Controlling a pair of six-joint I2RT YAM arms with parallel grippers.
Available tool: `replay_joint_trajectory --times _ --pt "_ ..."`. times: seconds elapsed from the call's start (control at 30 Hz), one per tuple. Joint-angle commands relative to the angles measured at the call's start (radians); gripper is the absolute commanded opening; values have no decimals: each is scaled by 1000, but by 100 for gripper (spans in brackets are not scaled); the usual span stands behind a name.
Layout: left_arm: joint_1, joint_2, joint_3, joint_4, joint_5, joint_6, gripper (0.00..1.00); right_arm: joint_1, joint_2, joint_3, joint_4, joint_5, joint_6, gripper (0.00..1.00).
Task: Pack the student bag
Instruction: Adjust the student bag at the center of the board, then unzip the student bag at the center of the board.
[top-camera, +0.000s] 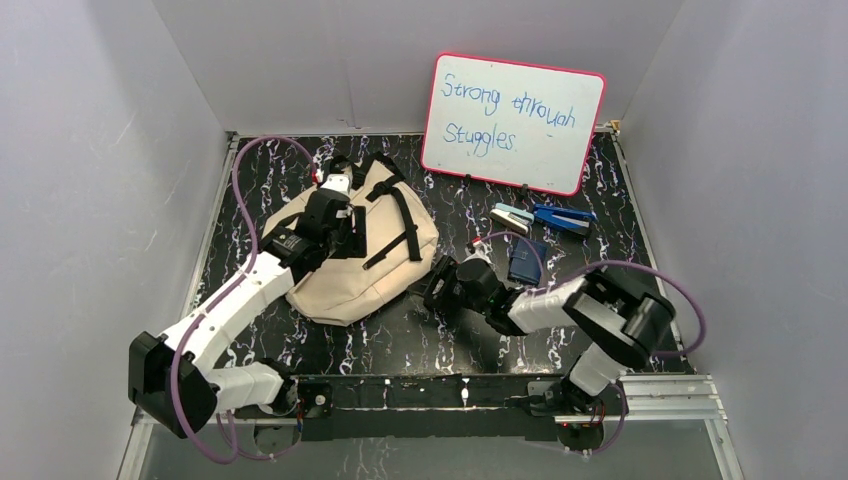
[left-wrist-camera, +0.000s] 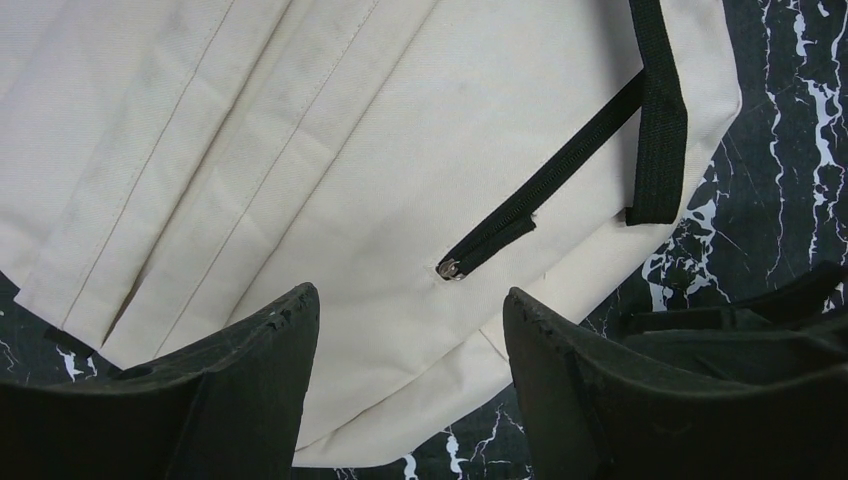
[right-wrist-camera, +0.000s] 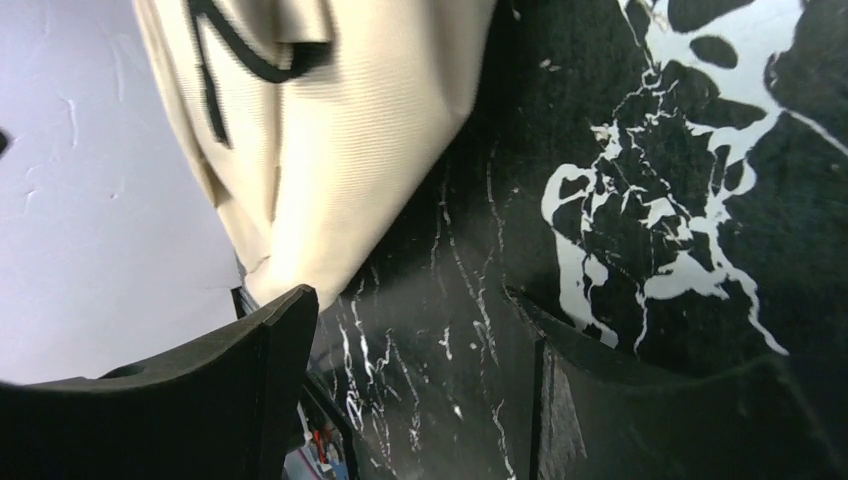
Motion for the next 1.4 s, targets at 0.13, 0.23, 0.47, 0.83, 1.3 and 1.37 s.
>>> replay_joint_trajectory --times 0.13,0.23,0.47,0.83,1.3,1.37 --pt "8 -58 -17 -35 -18 1 65 24 205 99 302 -46 71 65" --pt "8 -65 -31 -38 -16 -11 65 23 230 108 336 -33 46 52" --pt "8 -89 -141 16 5 -131 65 22 214 98 268 -2 -36 14" --pt "8 -112 -292 122 30 -243 64 40 -2 4 3 -22 -210 21" --pt "8 -133 -430 144 -13 -400 56 45 -139 382 -457 -103 -834 51" --pt "8 -135 -440 138 -22 -412 54 44 -71 483 -505 -169 -890 52"
